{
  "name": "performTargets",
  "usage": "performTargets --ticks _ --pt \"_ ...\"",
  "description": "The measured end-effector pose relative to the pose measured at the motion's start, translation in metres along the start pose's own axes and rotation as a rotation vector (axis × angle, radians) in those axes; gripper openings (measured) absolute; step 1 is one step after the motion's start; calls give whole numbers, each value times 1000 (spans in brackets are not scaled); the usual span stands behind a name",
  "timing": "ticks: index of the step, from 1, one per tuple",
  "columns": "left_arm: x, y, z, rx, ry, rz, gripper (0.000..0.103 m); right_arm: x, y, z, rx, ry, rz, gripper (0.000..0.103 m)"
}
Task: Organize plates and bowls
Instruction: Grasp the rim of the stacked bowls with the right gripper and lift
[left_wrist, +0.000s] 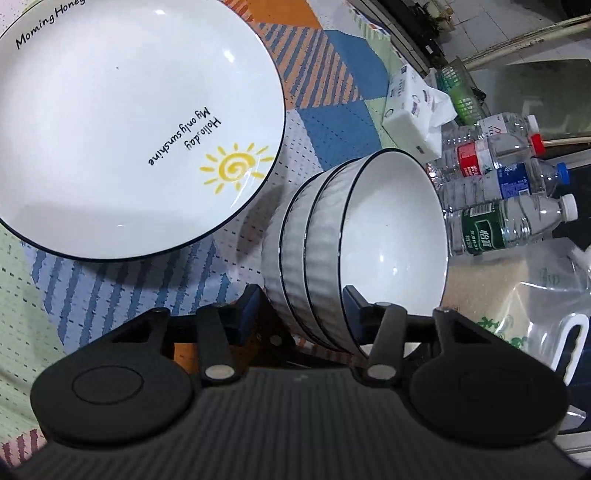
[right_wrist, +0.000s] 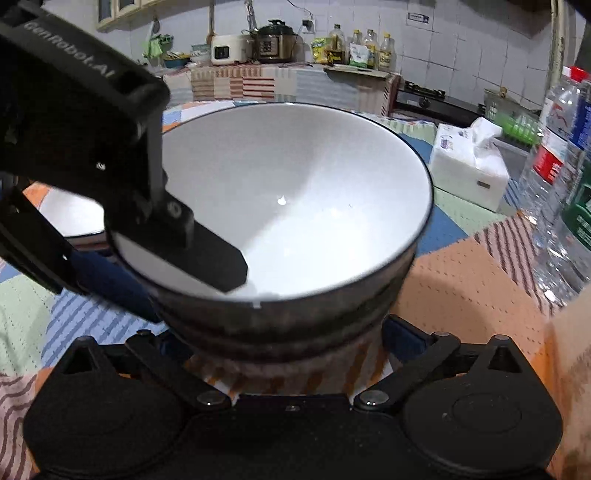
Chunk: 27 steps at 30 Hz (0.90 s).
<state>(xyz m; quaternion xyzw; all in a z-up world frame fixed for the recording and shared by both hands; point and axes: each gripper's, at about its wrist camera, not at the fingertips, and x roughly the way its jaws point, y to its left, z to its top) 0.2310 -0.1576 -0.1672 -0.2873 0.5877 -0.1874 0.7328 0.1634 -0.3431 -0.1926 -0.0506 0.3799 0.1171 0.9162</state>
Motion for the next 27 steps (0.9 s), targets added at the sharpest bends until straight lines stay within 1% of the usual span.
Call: performTargets --ticks 2,3,4,7,14,16,17,19,21,24,27 --pt "4 1 1 -21 -6 17 47 0 2 1 -3 3 -1 102" --pt "4 1 3 -27 -10 20 47 -1 4 2 -5 5 0 100" --pt "5 -1 3 -28 -12 25 47 -2 5 2 -8 2 -1 97" --pt "4 -2 0 -5 -26 31 47 -5 8 -2 -7 -21 -6 94" --pt "3 -4 -1 28 -31 30 45 -7 8 -7 17 -57 -16 93" --pt "2 -8 -2 60 -32 36 43 -8 9 -8 21 -60 -23 92" --pt "1 -12 -3 91 -38 43 41 -8 10 -8 22 -61 -26 92" --pt "-1 -16 -4 121 -41 63 41 -8 10 -7 25 -61 -26 91" --pt "-1 -16 -3 135 -29 62 41 -9 11 -7 23 -58 -25 91" --pt "-1 -15 -1 146 -15 52 41 -9 11 -8 20 -61 -25 90" --pt "1 -12 1 121 -9 40 43 -5 6 -6 12 -61 -16 91"
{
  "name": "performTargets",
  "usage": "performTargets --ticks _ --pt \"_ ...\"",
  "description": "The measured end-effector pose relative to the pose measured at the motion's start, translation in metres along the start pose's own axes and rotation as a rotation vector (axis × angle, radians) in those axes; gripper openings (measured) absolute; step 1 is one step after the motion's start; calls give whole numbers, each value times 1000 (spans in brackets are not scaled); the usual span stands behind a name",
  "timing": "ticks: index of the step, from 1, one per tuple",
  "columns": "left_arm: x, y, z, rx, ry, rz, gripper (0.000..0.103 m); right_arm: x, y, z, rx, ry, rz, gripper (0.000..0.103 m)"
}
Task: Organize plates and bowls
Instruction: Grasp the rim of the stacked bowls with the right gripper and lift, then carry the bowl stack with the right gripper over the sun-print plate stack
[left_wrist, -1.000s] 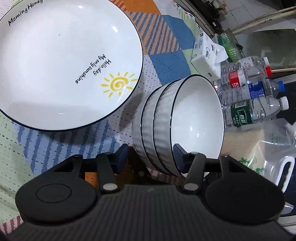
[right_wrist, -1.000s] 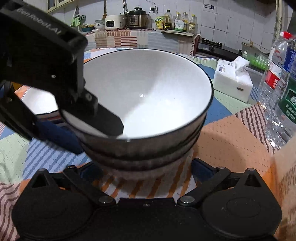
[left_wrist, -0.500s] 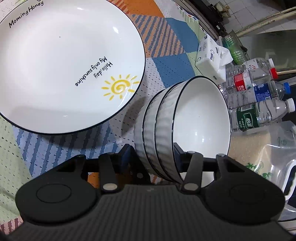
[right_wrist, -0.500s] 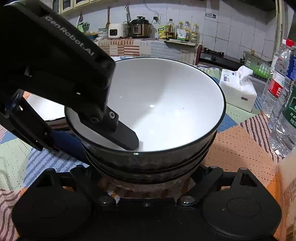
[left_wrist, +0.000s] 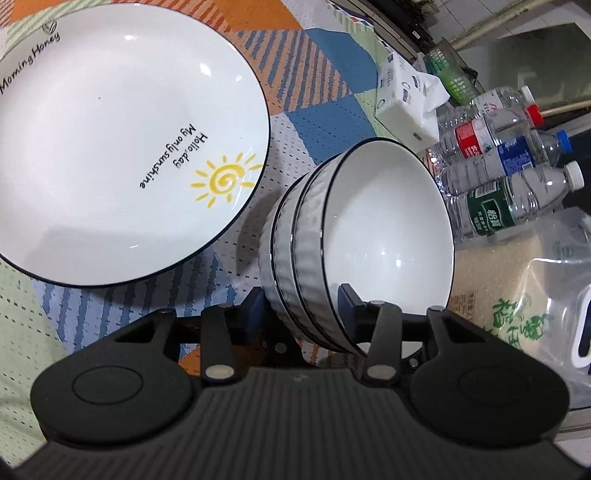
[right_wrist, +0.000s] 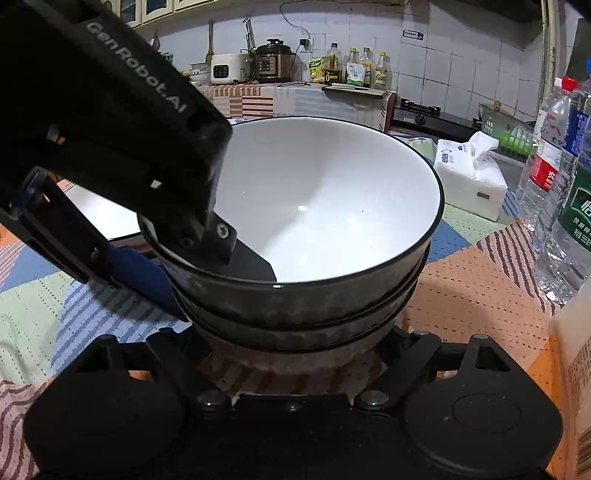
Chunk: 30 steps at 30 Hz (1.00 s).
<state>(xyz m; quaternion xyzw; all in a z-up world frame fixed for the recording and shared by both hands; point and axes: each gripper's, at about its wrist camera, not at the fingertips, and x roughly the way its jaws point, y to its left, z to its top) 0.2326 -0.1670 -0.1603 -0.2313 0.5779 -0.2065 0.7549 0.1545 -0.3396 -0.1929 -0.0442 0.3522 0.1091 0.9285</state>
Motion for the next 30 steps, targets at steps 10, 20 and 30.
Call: performTargets --ticks 10,20,30 --pt "6 13 -2 -63 -11 -37 52 1 4 2 -122 -16 -27 99" --pt "-3 -6 -10 107 -26 20 49 -9 15 -6 -93 -38 -37 97" --pt "-27 -19 -12 203 -4 2 48 -31 25 -7 -54 -87 -56 96"
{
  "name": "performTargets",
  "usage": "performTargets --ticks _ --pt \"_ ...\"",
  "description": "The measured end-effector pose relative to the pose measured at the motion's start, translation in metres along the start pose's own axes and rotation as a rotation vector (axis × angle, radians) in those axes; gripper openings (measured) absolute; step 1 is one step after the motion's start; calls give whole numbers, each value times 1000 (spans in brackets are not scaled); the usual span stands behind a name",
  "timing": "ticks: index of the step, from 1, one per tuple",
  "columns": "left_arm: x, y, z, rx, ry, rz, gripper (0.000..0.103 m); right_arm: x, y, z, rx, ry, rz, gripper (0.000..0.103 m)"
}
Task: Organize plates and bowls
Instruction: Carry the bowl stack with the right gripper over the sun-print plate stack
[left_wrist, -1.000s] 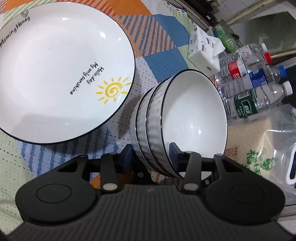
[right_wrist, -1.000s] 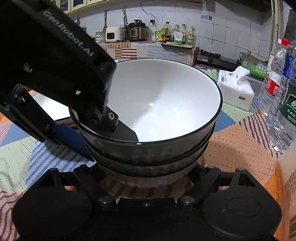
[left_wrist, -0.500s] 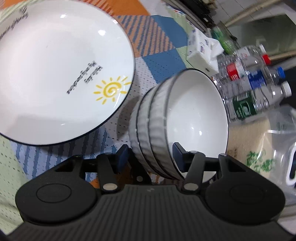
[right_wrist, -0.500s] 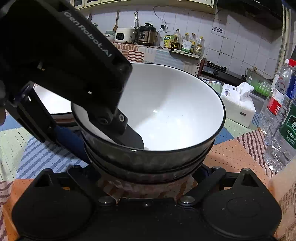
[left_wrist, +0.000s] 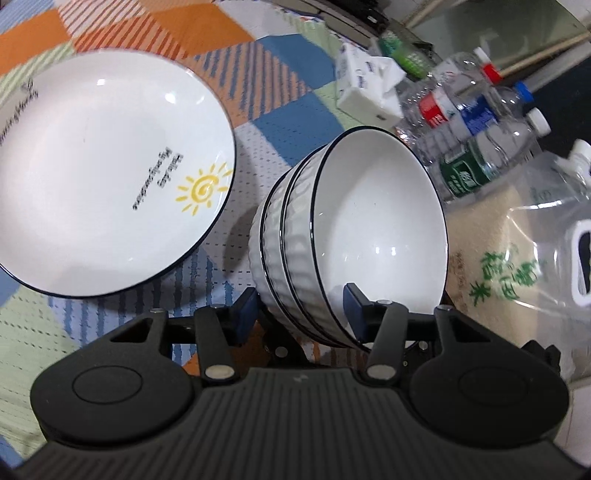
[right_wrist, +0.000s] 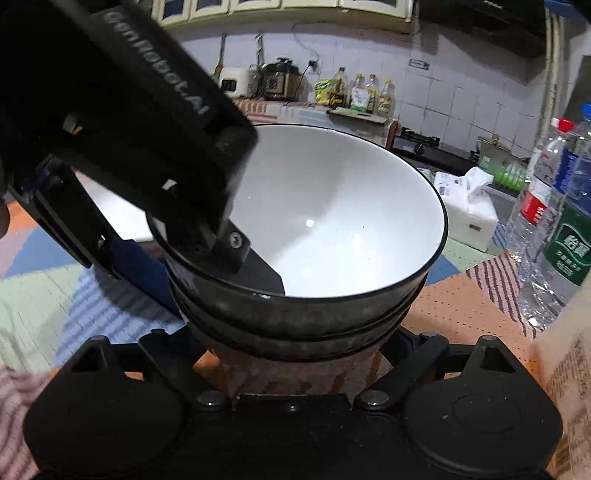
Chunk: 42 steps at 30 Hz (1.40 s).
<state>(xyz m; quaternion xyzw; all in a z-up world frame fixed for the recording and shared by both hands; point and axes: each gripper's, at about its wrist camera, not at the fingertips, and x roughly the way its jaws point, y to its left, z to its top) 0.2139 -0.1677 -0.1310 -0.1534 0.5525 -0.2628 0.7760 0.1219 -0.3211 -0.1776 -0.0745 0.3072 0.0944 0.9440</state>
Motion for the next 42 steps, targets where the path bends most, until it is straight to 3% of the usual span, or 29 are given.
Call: performTargets --ticks 7,14,22,30,42 --pt "-28 2 4 10 15 -34 48 -20 16 12 0 -28 -31 96" --pt "-69 19 13 1 -26 -44 48 -25 36 42 -39 -60 -18 96" --pt "-103 53 29 13 -72 -2 48 -9 70 71 -63 -88 34 96" --pt "-99 92 42 -12 -76 9 48 25 87 82 -82 -49 64 95" --pt "-72 132 71 -89 -14 18 48 71 94 93 -68 55 104 94"
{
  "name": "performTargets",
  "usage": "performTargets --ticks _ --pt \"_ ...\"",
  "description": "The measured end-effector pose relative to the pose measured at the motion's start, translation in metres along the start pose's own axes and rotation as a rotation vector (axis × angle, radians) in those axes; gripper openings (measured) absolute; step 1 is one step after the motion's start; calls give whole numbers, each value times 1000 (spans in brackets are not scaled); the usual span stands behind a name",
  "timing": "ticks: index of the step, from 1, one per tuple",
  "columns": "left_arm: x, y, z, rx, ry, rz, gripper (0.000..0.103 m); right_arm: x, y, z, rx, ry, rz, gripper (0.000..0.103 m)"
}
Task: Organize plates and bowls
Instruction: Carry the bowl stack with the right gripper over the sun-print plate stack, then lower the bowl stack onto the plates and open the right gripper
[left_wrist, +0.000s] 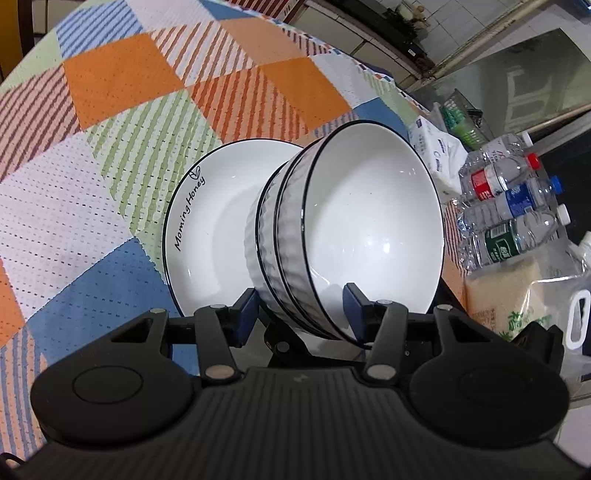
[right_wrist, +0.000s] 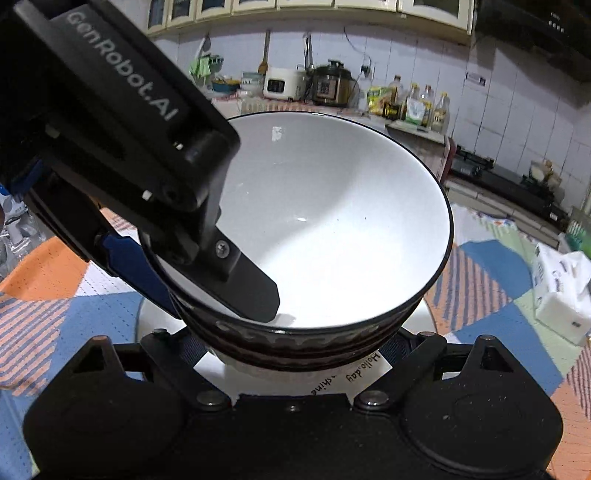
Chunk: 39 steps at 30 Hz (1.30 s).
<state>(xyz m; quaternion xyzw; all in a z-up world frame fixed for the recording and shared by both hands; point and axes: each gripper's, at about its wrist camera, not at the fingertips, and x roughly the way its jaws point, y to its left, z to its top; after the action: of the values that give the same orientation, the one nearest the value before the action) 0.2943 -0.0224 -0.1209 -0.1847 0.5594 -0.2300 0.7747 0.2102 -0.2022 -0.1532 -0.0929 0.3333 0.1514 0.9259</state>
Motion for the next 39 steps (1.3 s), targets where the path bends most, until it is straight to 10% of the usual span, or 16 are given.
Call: performTargets --ticks 17,39 --pt "7 13 3 -23 -6 -35 49 11 7 6 27 58 -36 93" --pt "-90 -10 -31 93 -246 104 52 -73 9 8 202 70 -179 101"
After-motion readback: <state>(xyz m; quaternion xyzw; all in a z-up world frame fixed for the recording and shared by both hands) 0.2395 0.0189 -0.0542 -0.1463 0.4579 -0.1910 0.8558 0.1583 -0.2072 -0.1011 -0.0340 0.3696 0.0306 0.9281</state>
